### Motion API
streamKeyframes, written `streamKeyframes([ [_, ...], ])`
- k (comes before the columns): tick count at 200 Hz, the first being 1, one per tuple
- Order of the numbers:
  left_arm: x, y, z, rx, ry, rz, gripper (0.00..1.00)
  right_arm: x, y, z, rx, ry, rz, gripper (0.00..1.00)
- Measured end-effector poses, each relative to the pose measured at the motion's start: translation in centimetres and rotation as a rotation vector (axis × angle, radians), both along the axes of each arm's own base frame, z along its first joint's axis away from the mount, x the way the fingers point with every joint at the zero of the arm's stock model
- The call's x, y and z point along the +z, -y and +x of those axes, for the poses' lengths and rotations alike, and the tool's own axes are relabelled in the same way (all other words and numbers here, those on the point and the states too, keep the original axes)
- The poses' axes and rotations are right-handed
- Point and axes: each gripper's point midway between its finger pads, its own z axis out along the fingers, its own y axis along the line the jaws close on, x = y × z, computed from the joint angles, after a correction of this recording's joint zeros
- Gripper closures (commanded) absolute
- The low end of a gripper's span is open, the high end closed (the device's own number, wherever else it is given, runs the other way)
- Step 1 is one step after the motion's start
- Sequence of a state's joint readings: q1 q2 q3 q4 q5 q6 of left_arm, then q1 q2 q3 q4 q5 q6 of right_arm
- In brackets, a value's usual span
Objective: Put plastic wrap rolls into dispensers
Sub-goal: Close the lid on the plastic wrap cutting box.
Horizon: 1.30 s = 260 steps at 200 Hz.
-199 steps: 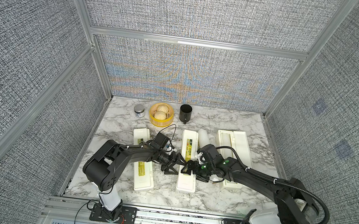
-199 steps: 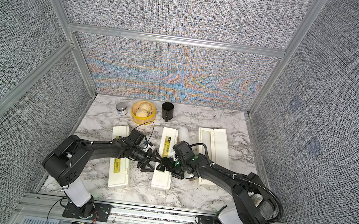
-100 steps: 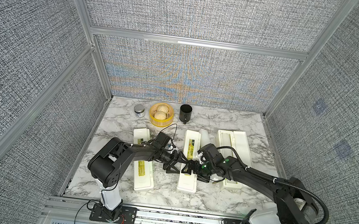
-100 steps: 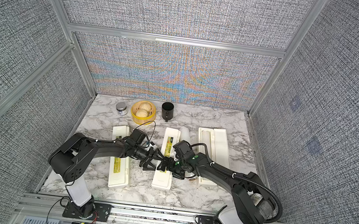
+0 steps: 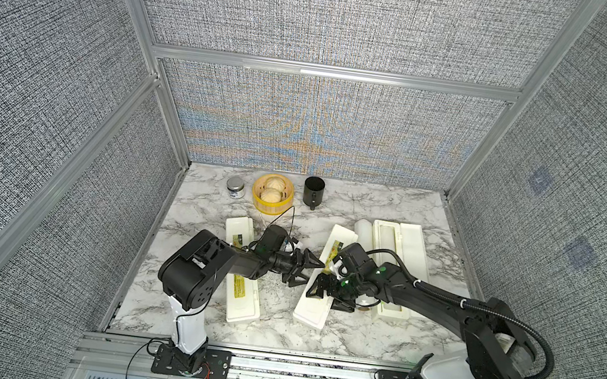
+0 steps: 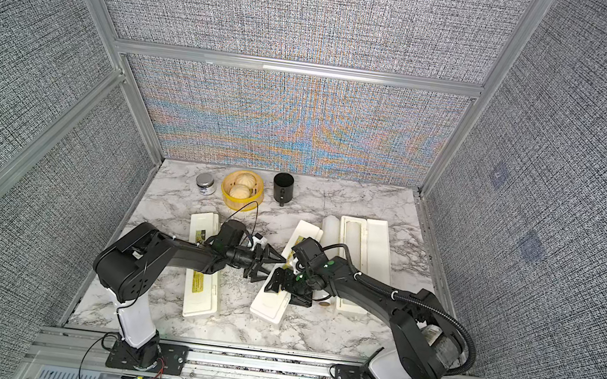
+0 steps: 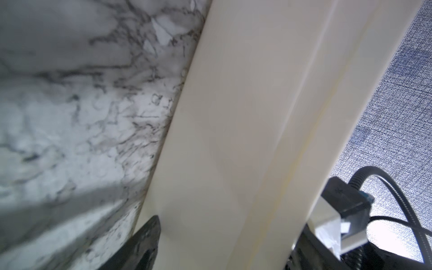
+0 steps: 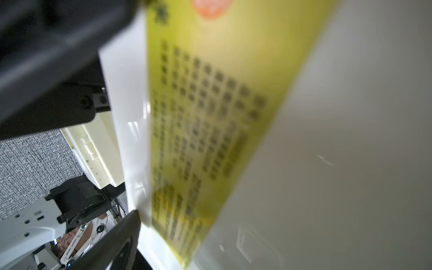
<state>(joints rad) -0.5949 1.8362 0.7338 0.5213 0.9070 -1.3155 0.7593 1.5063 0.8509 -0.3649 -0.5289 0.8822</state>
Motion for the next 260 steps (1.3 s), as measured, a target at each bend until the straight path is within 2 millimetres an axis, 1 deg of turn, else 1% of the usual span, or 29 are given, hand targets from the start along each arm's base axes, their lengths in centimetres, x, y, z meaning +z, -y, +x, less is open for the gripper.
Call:
streamKeyframes([
  [21, 0.3, -0.1, 0.6, 0.017, 0.041, 0.056, 0.18, -0.1, -0.4, -0.2, 0.027, 0.011, 0.039, 0.09],
  [37, 0.8, -0.2, 0.6, -0.004, 0.078, 0.115, 0.18, -0.1, -0.6, 0.0, 0.04, 0.033, 0.059, 0.09],
  [53, 0.7, -0.6, 0.6, -0.013, 0.081, 0.156, 0.17, -0.1, -0.5, 0.3, 0.042, 0.045, 0.063, 0.08],
  [67, 0.2, -0.9, -0.4, -0.055, 0.087, 0.184, 0.18, 0.0, -0.3, 0.7, 0.04, 0.06, 0.066, 0.06],
  [107, 0.4, -1.5, -1.7, -0.111, 0.097, 0.202, 0.17, 0.2, 0.6, 1.9, 0.018, 0.101, 0.03, 0.03],
  [144, 0.4, -2.3, -3.2, -0.145, 0.056, 0.208, 0.18, 0.1, 1.9, 4.3, -0.03, 0.148, -0.001, 0.02],
  [192, 0.3, -2.5, -3.2, -0.128, 0.048, 0.197, 0.19, 0.1, 2.8, 5.5, 0.02, 0.114, -0.009, 0.02],
  [260, 0.5, -2.7, -2.7, -0.089, 0.061, 0.203, 0.19, 0.2, 2.6, 6.3, 0.115, 0.061, -0.048, 0.05],
])
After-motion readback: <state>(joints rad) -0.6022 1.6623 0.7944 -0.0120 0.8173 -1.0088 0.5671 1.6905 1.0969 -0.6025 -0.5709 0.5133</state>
